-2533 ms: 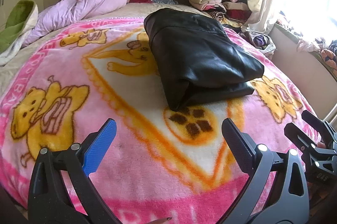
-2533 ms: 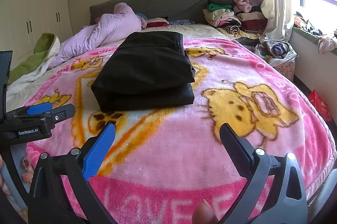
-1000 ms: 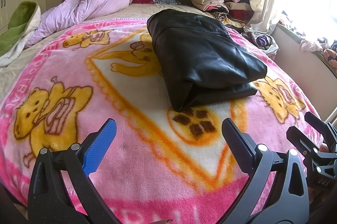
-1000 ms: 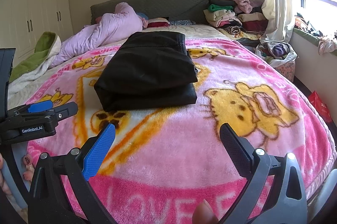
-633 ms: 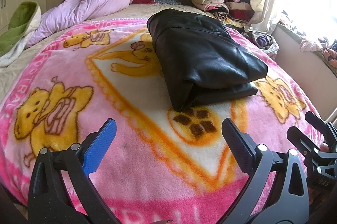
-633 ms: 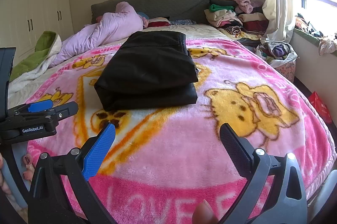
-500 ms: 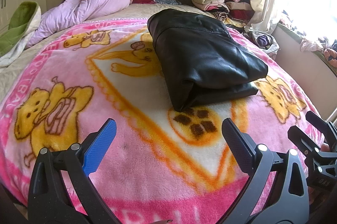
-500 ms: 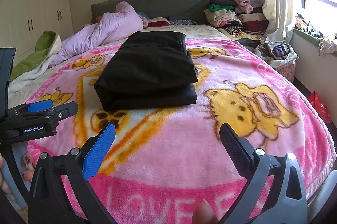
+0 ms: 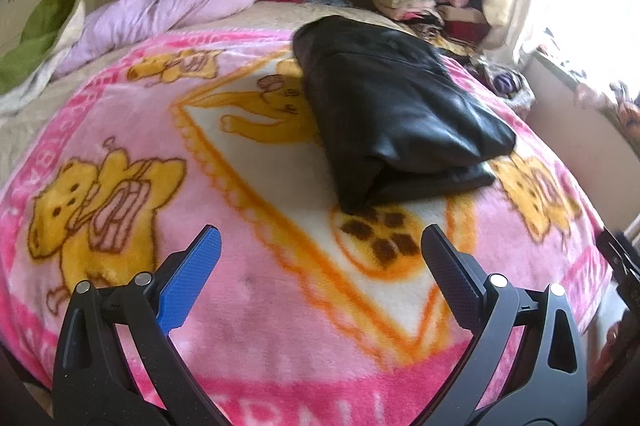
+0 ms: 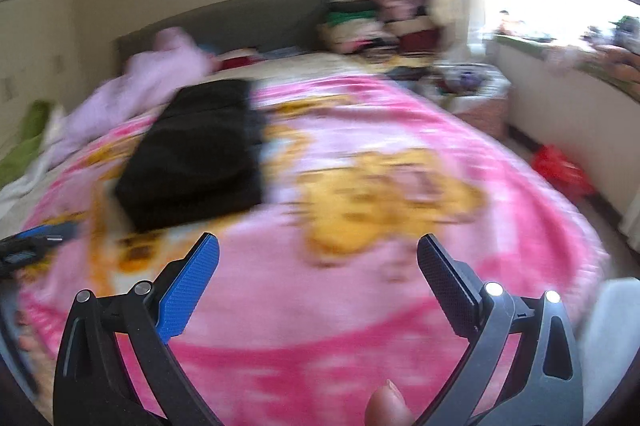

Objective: Fold large clothes

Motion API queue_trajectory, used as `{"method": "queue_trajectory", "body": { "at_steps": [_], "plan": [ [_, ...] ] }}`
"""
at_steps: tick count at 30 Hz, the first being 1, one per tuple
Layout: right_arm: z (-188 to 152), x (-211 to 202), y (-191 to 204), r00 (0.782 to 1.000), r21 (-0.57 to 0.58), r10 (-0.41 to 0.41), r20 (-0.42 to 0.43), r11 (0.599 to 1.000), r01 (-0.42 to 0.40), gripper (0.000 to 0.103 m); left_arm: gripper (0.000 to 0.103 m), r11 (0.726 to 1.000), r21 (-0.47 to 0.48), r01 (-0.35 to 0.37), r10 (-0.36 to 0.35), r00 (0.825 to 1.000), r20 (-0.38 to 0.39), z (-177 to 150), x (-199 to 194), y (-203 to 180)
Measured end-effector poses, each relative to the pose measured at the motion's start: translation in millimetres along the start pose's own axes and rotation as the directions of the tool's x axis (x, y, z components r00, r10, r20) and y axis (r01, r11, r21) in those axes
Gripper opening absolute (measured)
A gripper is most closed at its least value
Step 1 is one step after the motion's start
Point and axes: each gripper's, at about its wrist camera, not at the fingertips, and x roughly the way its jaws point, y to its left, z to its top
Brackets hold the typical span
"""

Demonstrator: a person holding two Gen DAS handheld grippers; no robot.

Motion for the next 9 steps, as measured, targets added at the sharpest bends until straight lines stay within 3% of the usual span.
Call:
{"method": "queue_trajectory", "body": {
  "at_steps": [2, 4, 6, 8, 9],
  "plan": [
    [-3, -7, -58, 0.988, 0.077, -0.152, 0.003, 0.986, 0.151, 0.099, 0.094, 0.998, -0.058, -0.016, 0.015, 1.000, -0.019, 12, 1, 20],
    [-11, -12, -121, 0.948, 0.148, -0.318, -0.029, 0.936, 0.319, 0.099, 0.094, 0.990, -0.133, -0.049, 0.045, 0.998, -0.032, 32, 1, 59],
    [-24, -17, -187, 0.884, 0.216, -0.458, -0.098, 0.857, 0.468, 0.099, 0.094, 0.973, -0.213, -0.091, 0.086, 0.996, -0.035, 55, 0, 111],
    [-42, -23, -264, 0.775, 0.271, -0.597, -0.205, 0.727, 0.631, 0.099, 0.094, 0.951, -0.254, -0.176, 0.173, 0.984, -0.033, 73, 1, 158],
    [-52, -24, -299, 0.720, 0.283, -0.642, -0.264, 0.662, 0.694, 0.099, 0.094, 0.928, -0.273, -0.254, 0.255, 0.966, -0.033, 83, 2, 190]
  ]
}}
